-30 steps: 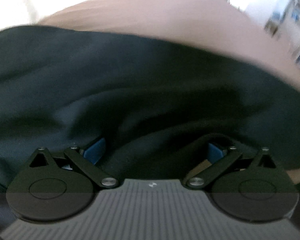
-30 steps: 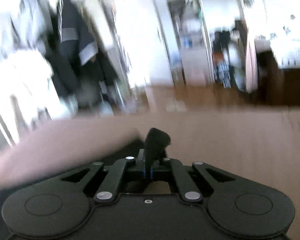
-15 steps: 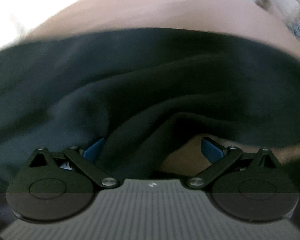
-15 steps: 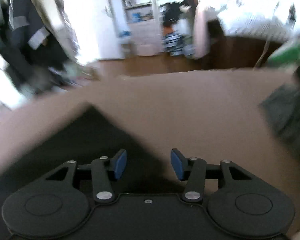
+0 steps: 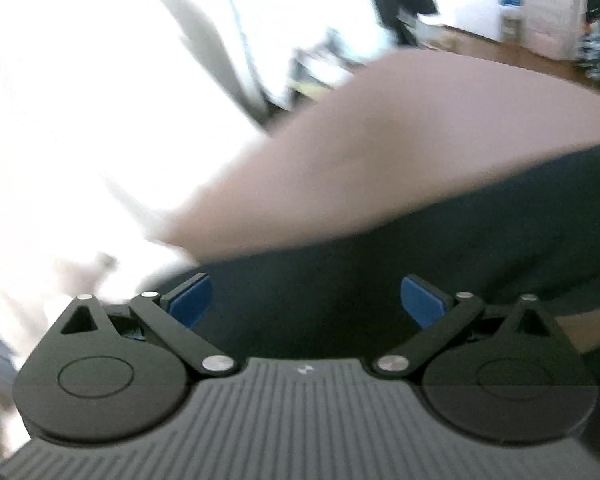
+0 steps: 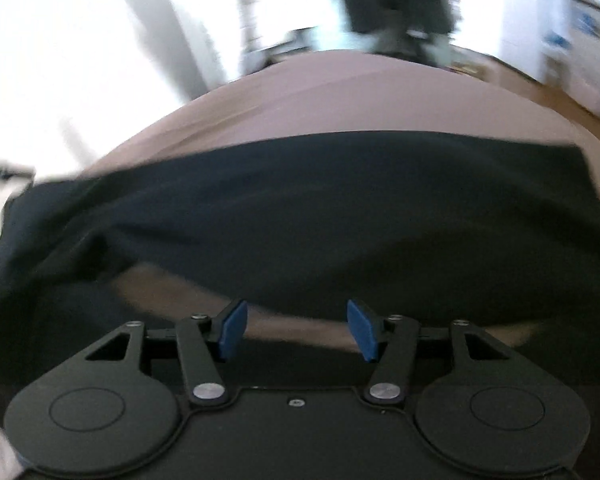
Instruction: Fold clothes
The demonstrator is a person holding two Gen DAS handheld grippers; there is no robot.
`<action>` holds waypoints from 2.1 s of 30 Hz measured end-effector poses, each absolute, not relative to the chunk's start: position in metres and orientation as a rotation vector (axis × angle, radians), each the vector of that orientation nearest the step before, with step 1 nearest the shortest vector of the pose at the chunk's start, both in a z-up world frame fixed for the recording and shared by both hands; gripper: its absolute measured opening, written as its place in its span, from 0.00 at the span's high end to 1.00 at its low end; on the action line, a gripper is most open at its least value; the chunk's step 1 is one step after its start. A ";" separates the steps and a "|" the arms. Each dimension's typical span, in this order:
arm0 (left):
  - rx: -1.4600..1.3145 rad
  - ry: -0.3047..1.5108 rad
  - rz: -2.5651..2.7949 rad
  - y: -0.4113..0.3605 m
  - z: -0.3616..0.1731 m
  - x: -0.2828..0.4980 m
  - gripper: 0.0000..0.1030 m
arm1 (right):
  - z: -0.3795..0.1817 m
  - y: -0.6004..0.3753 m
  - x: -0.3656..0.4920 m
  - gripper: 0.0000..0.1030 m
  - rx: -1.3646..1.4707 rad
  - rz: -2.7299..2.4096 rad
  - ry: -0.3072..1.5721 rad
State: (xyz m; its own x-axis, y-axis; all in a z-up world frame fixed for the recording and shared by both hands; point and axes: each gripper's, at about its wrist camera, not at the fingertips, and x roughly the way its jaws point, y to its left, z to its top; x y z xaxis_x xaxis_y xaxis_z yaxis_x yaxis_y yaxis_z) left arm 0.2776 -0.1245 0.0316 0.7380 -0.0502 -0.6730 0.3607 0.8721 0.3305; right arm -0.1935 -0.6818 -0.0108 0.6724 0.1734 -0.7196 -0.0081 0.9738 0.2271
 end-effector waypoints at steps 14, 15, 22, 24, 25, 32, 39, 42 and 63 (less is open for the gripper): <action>0.200 0.896 -0.129 0.036 -0.017 0.364 0.00 | 0.013 -0.539 -0.074 0.38 -0.305 0.393 0.858; 0.194 0.891 -0.131 0.035 -0.024 0.365 0.00 | 0.014 -0.540 -0.068 0.38 -0.286 0.394 0.851; 0.204 0.961 -0.070 0.001 -0.069 0.394 0.70 | -0.009 -0.544 -0.059 0.38 -0.333 0.405 0.843; 0.327 0.858 -0.078 -0.024 -0.053 0.380 0.92 | -0.027 -0.536 -0.055 0.45 -0.419 0.374 0.851; 0.376 0.804 -0.078 -0.035 -0.044 0.374 0.92 | -0.033 -0.533 -0.055 0.67 -0.454 0.349 0.853; 0.286 0.577 0.026 -0.032 0.022 0.368 0.91 | -0.010 -0.552 -0.089 0.92 -0.360 0.284 0.612; 0.056 0.787 0.115 0.008 -0.062 0.396 0.82 | -0.051 -0.543 -0.111 0.81 -0.564 0.291 0.779; 0.103 0.753 0.076 0.004 -0.052 0.375 0.79 | -0.033 -0.553 -0.126 0.50 -0.503 0.261 0.794; 0.078 0.927 0.146 0.030 0.008 0.185 0.18 | 0.062 -0.585 -0.250 0.39 -0.492 0.261 0.812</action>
State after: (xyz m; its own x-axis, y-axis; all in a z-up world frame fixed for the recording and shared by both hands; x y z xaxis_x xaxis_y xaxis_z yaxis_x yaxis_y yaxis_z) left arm 0.1848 0.0302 0.0080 0.5909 0.1591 -0.7909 -0.0924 0.9872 0.1296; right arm -0.2501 -0.5852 0.0622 0.6647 0.0363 -0.7462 -0.4049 0.8569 -0.3190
